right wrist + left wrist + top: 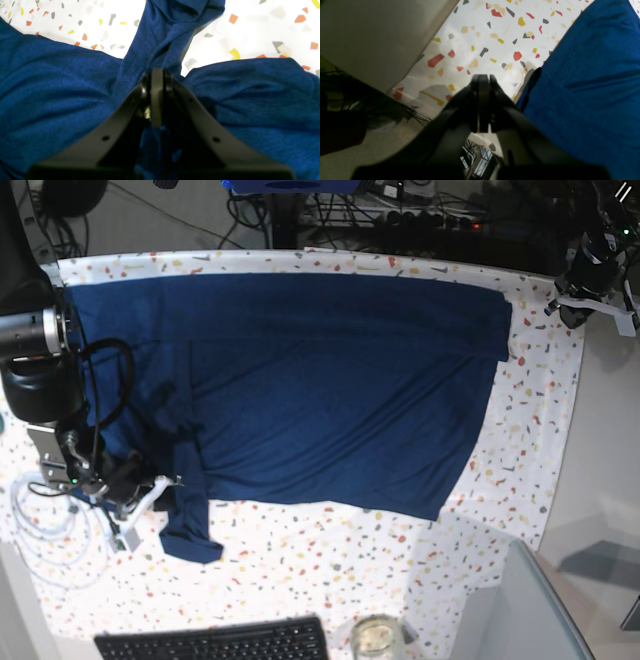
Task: Layout the t-shirt on the table in an organized manner, then fold the t-shirt properly
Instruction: 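Move the right gripper to the shirt's sleeve end and grasp it, then drag the grasped sleeve across the shirt toward the left gripper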
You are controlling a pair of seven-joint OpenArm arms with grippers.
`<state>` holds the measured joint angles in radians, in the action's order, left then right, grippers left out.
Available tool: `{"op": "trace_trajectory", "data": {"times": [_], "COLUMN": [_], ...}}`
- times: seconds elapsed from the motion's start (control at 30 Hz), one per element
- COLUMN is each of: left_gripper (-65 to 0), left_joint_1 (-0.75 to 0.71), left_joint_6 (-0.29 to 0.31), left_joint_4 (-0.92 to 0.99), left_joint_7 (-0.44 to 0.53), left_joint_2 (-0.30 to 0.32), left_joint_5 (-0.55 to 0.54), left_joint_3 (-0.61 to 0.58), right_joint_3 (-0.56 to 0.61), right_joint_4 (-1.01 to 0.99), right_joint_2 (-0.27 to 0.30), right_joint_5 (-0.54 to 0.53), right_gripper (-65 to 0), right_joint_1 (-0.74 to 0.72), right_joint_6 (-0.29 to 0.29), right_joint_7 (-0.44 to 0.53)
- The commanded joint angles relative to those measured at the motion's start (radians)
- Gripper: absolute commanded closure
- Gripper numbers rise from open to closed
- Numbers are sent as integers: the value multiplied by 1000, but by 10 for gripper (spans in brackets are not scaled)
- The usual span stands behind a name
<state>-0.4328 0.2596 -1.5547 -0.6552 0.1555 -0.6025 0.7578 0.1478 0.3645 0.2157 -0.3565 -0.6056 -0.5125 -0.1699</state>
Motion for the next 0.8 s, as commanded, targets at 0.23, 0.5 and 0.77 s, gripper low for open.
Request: {"op": "trace_trajectory", "data": {"times": [0.23,0.5,0.77], "left_gripper": [0,0,0], "left_joint_1": [-1,5,5], "left_joint_6": [0,0,0], "left_joint_4": [-13,-13,-13], "left_joint_7": [18,18,19], "left_joint_2": [17,17,17], "left_joint_5": [-7,-7,-7], "left_joint_3": [10,2,2], "right_joint_3": [-113,-250,-245], "right_joint_4": [388,871,1174], "right_joint_2": [3,-37,-115], "right_joint_5": [-16,-16,-43], "right_gripper": [0,0,0], "right_joint_1": [137,356,603], "right_joint_6": [-70,-73,-73], "right_joint_7": [-178,-440,-515]}}
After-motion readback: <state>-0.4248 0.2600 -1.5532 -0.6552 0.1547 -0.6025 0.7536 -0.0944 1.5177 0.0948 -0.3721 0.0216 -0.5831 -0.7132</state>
